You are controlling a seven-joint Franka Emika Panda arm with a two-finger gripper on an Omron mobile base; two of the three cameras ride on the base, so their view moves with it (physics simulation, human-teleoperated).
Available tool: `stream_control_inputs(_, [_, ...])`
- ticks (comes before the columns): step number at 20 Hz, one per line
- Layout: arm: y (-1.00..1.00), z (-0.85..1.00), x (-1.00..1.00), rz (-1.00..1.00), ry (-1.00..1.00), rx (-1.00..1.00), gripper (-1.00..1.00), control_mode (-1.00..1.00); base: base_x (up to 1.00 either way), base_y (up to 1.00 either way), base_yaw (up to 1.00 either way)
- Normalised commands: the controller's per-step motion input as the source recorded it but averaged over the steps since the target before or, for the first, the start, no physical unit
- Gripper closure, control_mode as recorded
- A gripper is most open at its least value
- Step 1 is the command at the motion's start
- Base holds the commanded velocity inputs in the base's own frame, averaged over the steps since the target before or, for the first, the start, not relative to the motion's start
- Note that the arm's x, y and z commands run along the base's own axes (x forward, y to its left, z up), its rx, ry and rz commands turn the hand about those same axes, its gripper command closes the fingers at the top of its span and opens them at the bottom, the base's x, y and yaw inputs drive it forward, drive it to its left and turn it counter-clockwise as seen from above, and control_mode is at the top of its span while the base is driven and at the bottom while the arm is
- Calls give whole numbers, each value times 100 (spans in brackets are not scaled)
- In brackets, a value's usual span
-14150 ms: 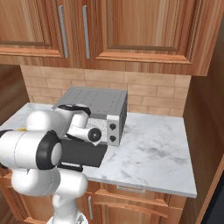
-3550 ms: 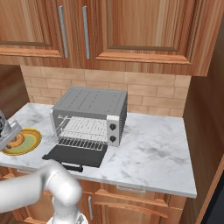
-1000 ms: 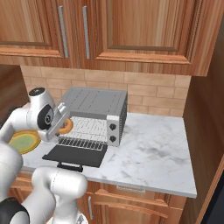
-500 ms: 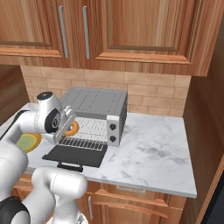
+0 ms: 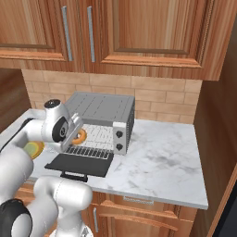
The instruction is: Pick up the bagel from the plate, place it on the toaster oven rack, close the door, and set the timer.
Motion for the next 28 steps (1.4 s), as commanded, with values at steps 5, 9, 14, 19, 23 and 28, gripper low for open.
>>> stream_control_inputs(5, [-1,-15,9,0,0,0,100,-100,0,0,0])
stream_control_inputs(9, [0,-13,9,0,0,0,100,-100,0,0,0])
stream_control_inputs(14, [0,-13,3,0,0,0,100,-100,0,0,0])
stream_control_inputs(19, [0,-12,2,0,0,0,100,-100,0,0,0])
stream_control_inputs(23, [0,-5,1,0,0,0,100,-100,0,0,0])
stream_control_inputs(28, [-2,0,15,0,0,0,100,-100,0,0,0])
